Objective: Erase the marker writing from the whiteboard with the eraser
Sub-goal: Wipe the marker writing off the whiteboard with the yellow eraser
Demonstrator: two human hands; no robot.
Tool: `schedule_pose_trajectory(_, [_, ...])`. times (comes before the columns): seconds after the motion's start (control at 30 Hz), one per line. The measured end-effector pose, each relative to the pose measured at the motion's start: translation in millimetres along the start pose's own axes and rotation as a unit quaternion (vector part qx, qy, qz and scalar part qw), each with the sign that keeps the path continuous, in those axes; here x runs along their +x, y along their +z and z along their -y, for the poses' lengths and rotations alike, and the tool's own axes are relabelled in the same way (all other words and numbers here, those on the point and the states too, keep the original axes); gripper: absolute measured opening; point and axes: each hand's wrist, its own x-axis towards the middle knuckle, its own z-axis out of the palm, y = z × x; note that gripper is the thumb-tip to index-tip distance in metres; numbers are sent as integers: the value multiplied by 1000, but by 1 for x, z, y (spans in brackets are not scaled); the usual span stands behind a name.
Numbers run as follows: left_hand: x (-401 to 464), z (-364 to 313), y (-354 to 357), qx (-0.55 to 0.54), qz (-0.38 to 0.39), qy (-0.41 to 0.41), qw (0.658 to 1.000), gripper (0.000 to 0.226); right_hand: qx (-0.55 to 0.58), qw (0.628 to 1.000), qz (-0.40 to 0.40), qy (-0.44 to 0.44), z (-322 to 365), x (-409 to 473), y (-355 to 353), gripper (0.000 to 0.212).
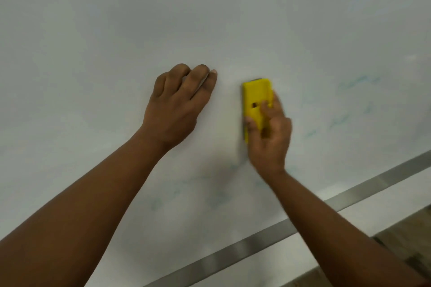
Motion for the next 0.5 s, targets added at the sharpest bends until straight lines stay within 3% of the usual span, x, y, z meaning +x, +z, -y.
schedule_pose_trajectory(0.1, [9,-6,6,-5,-17,1,1000,53,25,989,-96,112,-22,47,-17,44])
schedule_pose_trajectory(0.17, [17,-14,11,-16,-19,6,1000,51,4,993,-85,77,-15,49,-14,46])
schedule_pose_trajectory(0.3, [35,-31,19,-27,-13,15,999,49,-27,998,26,-44,-22,22,-17,42])
schedule_pose_trajectory(0.43, [50,-44,24,-35,-2,13,999,54,-4,993,-85,77,-60,72,-44,47])
schedule_pose_trajectory(0.5, [59,-53,27,-30,4,22,999,56,-2,991,-99,89,-58,78,-43,49])
